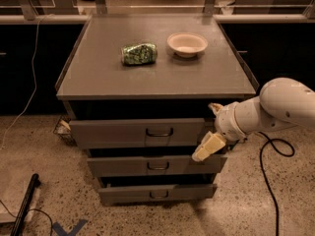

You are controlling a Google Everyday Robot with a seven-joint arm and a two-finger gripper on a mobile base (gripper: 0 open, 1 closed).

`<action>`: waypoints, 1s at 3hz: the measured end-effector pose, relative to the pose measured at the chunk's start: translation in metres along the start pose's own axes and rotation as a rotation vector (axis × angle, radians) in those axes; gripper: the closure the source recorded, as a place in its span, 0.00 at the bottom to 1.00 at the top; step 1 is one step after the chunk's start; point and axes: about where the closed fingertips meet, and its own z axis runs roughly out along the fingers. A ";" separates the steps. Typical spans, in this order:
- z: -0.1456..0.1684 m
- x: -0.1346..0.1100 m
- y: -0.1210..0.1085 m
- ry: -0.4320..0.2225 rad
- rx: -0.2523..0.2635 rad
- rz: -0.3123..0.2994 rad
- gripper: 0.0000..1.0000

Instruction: Open top drawer

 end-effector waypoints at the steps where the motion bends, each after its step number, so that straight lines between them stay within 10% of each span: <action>1: 0.008 -0.001 -0.007 -0.003 0.015 -0.001 0.00; 3: 0.026 0.001 -0.020 -0.011 0.037 0.014 0.00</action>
Offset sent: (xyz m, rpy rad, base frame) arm 0.0346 0.0082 -0.0135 0.0052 -0.0407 -0.0337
